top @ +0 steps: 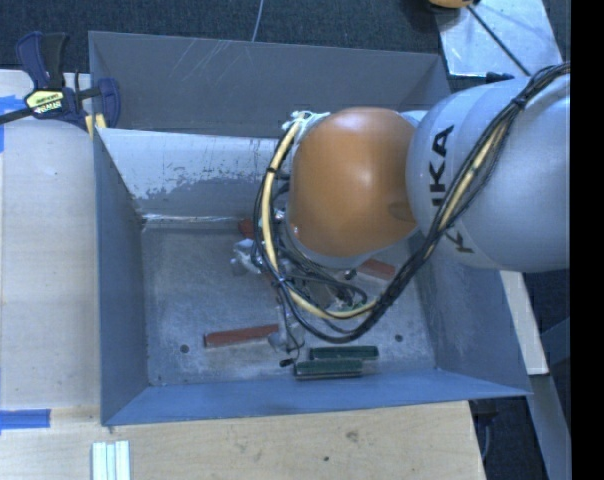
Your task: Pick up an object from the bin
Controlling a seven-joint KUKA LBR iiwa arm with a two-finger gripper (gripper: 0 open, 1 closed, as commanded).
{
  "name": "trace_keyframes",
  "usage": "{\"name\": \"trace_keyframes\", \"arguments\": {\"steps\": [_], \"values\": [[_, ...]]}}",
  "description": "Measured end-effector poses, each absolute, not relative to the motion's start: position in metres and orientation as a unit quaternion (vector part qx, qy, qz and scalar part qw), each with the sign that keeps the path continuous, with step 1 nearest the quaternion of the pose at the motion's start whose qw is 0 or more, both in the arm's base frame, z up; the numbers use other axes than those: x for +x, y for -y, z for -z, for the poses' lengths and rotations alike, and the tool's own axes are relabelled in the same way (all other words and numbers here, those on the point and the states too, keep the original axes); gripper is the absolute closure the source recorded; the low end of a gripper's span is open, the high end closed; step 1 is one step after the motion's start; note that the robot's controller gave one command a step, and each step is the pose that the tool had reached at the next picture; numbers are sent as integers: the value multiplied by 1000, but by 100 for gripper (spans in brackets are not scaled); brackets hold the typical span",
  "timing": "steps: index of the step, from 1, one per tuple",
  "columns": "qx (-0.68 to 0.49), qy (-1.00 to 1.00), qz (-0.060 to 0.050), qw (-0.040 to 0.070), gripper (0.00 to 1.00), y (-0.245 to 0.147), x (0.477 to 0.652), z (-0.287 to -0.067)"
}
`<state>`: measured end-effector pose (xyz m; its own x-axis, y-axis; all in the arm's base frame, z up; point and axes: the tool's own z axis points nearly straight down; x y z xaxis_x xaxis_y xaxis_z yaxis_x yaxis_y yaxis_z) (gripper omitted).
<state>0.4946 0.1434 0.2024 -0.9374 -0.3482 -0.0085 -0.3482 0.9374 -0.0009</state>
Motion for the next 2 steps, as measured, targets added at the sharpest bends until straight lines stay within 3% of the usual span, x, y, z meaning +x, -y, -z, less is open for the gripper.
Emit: {"name": "trace_keyframes", "arguments": {"steps": [1,2], "values": [[-227,-974,0,4,0,-145,494,-136],[-228,-974,-1,2,100,-121,495,-71]]}}
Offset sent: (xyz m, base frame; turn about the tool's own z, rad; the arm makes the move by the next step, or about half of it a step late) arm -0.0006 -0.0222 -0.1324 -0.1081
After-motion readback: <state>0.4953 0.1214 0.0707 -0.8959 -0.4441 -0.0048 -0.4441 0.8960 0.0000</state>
